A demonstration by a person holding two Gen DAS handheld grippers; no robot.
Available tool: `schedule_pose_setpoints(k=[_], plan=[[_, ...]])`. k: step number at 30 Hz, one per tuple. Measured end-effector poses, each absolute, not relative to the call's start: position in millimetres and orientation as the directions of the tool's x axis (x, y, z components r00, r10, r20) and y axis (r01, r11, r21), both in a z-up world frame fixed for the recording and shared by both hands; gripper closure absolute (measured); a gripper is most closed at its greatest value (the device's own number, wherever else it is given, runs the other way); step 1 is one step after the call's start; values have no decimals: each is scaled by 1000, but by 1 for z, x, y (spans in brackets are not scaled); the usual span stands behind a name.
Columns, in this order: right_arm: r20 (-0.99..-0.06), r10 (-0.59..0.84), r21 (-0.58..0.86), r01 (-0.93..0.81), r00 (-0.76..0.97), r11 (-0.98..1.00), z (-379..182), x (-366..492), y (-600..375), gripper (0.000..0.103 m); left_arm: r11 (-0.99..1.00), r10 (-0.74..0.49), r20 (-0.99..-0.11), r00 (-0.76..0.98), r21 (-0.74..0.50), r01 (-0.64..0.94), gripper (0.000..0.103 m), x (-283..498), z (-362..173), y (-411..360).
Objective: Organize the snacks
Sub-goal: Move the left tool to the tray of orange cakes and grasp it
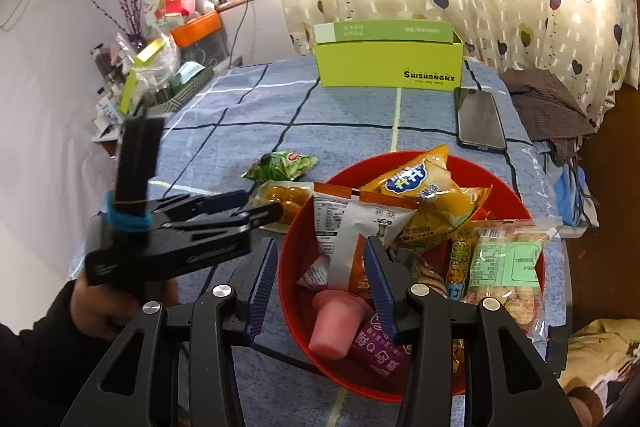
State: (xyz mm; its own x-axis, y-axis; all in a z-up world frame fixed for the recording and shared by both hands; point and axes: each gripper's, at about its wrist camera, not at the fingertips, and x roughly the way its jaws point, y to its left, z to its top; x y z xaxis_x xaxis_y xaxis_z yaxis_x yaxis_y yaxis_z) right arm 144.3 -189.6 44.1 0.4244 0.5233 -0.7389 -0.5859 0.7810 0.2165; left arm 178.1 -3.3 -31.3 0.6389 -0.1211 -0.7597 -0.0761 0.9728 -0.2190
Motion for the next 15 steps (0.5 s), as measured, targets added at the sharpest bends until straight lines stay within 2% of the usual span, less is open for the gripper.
schedule_pose_setpoints(k=[9, 12, 15], plan=[[-730, 544, 230, -602, 413, 765, 47, 145, -186, 59, 973, -99, -776, 623, -206, -102, 48, 198, -43, -2], [-730, 545, 231, -602, 413, 765, 47, 146, -186, 59, 974, -95, -777, 623, -201, -102, 43, 202, -45, -3], [-730, 544, 230, -602, 412, 765, 48, 146, -186, 59, 977, -77, -786, 613, -183, -111, 42, 206, -48, -5]])
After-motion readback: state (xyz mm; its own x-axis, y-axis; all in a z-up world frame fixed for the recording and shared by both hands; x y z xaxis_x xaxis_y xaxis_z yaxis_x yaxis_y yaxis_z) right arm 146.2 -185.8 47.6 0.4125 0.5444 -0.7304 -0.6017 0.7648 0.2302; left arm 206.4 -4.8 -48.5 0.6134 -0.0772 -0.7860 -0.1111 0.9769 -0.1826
